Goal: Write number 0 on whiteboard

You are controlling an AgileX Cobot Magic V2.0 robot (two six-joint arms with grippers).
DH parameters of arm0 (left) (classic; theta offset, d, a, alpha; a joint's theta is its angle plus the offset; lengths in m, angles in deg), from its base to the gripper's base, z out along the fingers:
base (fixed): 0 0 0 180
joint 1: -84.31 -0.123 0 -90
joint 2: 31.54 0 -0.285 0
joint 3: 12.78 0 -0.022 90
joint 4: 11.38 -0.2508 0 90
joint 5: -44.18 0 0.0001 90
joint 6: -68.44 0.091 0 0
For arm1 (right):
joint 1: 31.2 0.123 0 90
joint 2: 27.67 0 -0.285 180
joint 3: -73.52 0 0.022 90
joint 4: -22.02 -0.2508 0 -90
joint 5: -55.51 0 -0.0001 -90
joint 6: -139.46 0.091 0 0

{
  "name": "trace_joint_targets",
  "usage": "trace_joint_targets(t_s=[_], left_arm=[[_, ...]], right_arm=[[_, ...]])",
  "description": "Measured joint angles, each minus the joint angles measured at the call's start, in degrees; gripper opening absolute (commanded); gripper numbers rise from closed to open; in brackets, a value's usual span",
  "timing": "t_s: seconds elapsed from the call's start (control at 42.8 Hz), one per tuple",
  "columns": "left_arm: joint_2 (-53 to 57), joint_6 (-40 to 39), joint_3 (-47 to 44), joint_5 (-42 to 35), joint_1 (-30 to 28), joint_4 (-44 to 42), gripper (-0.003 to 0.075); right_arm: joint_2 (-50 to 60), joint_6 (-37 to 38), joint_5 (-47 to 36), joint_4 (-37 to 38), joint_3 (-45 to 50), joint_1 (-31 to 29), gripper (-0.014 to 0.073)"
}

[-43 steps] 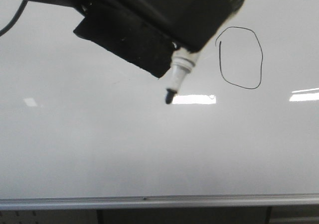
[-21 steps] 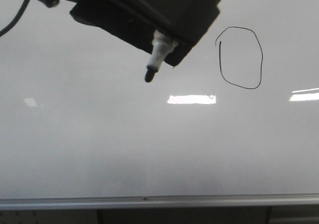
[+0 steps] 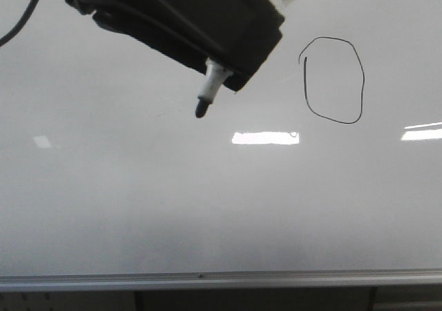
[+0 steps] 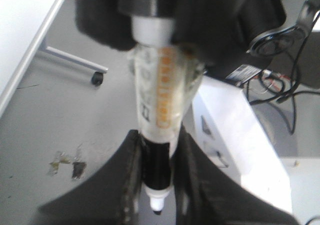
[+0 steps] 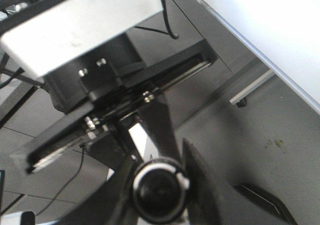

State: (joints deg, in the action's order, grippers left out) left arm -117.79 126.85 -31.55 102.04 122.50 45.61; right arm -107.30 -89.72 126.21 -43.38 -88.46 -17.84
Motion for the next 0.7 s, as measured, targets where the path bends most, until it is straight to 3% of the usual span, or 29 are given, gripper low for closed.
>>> trace_joint_targets(t_s=[0.14,0.257,0.491,0.701], left_arm=[[0.1,-1.8,0.0,0.36,-1.44,-5.39,-0.002],[0.1,-8.53,0.0,-2.51,-5.76,-11.39,-0.002],[0.1,-21.22,0.0,-6.89,-21.14,-23.76,-0.002],[0.1,-27.92,0.0,-6.95,-34.81,-29.04,-0.002]], right_arm=[[2.57,-1.49,-2.35,-2.36,0.0,-0.13,0.0343],[6.43,-1.65,-8.04,-1.83,0.0,-1.33,0.0302],[19.58,-1.9,-23.77,6.43,3.69,-2.4,0.0163],[32.12,-2.0,-33.78,7.62,13.66,-2.4,0.0013]])
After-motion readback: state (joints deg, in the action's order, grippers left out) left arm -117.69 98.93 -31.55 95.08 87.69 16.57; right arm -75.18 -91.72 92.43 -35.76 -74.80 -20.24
